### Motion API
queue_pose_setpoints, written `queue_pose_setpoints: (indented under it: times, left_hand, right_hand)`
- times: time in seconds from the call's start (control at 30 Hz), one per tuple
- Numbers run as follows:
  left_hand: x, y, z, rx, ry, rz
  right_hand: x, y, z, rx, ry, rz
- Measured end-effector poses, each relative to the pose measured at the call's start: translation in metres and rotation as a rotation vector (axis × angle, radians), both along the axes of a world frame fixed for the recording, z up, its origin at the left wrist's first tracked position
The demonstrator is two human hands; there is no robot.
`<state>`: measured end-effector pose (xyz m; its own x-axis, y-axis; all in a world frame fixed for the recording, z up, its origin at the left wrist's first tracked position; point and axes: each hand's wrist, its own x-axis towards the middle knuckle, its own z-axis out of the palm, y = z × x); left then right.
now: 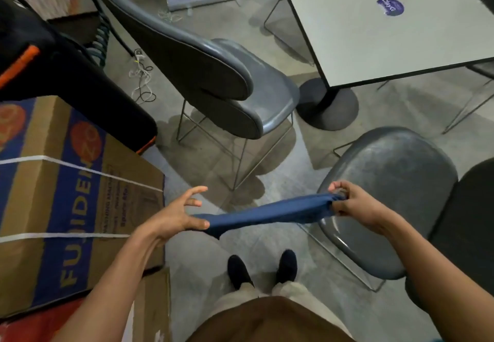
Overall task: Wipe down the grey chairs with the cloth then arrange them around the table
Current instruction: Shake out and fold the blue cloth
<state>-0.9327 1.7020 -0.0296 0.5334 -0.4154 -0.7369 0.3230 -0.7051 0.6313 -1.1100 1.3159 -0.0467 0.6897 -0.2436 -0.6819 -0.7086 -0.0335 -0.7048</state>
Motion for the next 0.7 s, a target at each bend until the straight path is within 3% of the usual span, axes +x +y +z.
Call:
queue_pose_setpoints:
  times: [0.17, 0.4, 0.7]
  left_hand:
    - [0.019, -0.023, -0.002, -0.001, -0.099, -0.270]
    - [0.023, -0.067, 0.002, 0.089, -0.387, -0.484]
    - [0.005, -0.098, 0.024, 0.196, -0.641, -0.510]
  right_hand:
    - [-0.015, -0.001, 0.006, -0.004, -0.071, -0.317]
    - [-0.044, -0.022, 0.027, -0.108, -0.072, -0.404]
    - [-0.089, -0.045, 0.052, -0.175, -0.025, -0.041]
